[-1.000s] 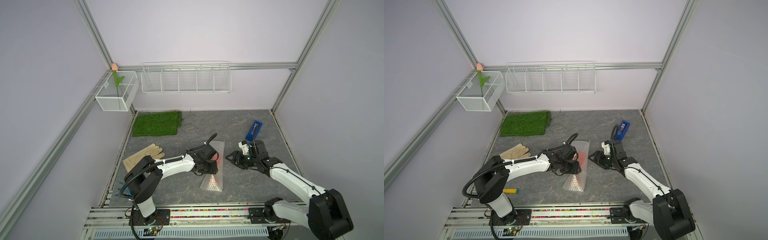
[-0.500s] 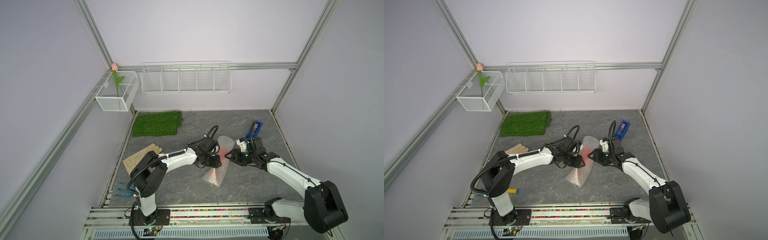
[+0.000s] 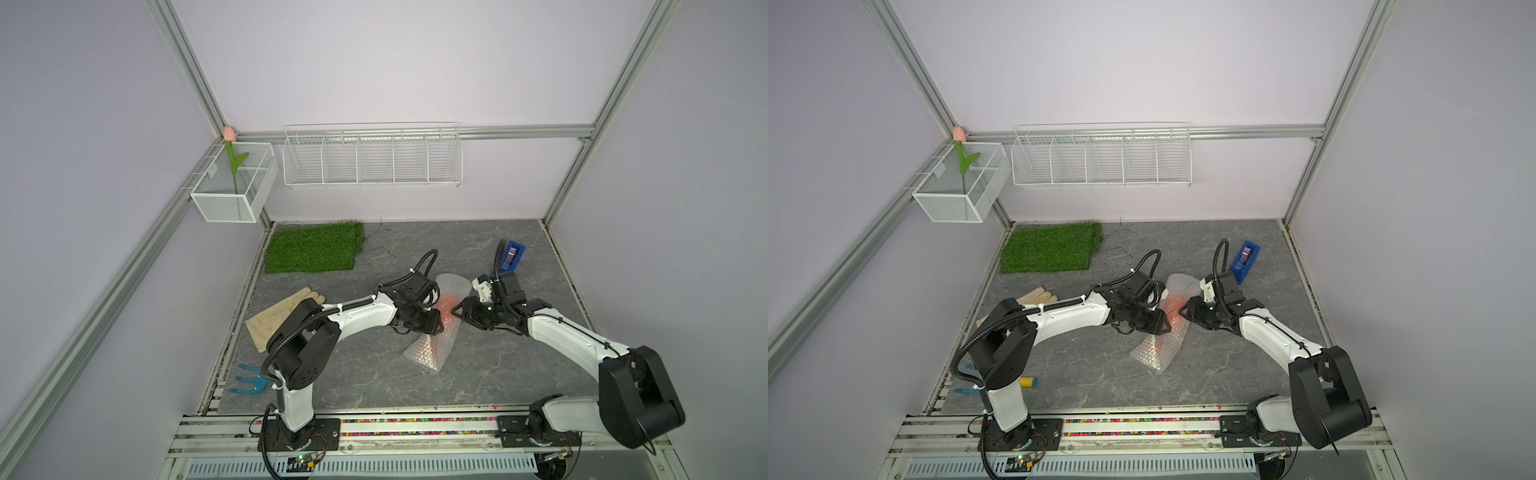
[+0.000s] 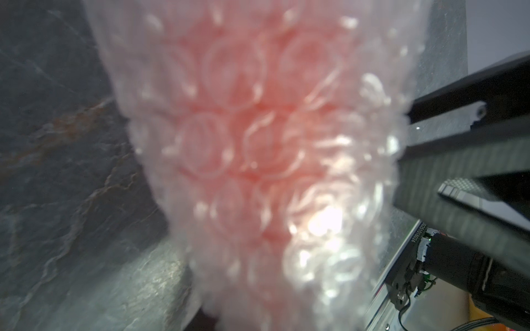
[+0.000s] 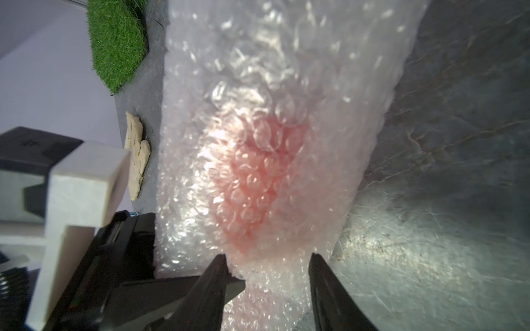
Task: Wrap wine glasses in bubble wrap
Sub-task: Wrap the wine glass in bubble wrap.
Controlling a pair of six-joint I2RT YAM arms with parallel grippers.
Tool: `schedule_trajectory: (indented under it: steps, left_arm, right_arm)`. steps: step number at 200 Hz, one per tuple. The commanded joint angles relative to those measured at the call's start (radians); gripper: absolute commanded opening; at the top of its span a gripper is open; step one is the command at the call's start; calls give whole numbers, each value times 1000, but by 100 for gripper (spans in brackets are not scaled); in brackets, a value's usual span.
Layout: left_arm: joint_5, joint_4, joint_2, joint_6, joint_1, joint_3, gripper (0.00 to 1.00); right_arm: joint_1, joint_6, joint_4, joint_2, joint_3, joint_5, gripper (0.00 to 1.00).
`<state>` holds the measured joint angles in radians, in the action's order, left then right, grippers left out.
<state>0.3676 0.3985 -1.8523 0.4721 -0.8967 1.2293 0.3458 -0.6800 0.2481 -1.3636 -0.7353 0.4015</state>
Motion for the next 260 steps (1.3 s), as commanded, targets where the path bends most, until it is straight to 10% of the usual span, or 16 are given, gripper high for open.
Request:
schedule_trajectory:
  steps: [1, 105, 169, 260]
  left_arm:
    - [13, 11, -18, -20, 3, 32, 37]
    - [21, 15, -38, -21, 2, 50, 37]
    - [29, 10, -48, -13, 2, 56, 47]
    - [37, -7, -58, 6, 3, 58, 59]
  right_arm:
    - [-1, 22, 16, -16, -27, -32, 49]
    - [11, 38, 16, -40, -57, -52, 54]
    - [16, 38, 12, -65, -71, -38, 32]
    - [16, 55, 77, -15, -86, -52, 31]
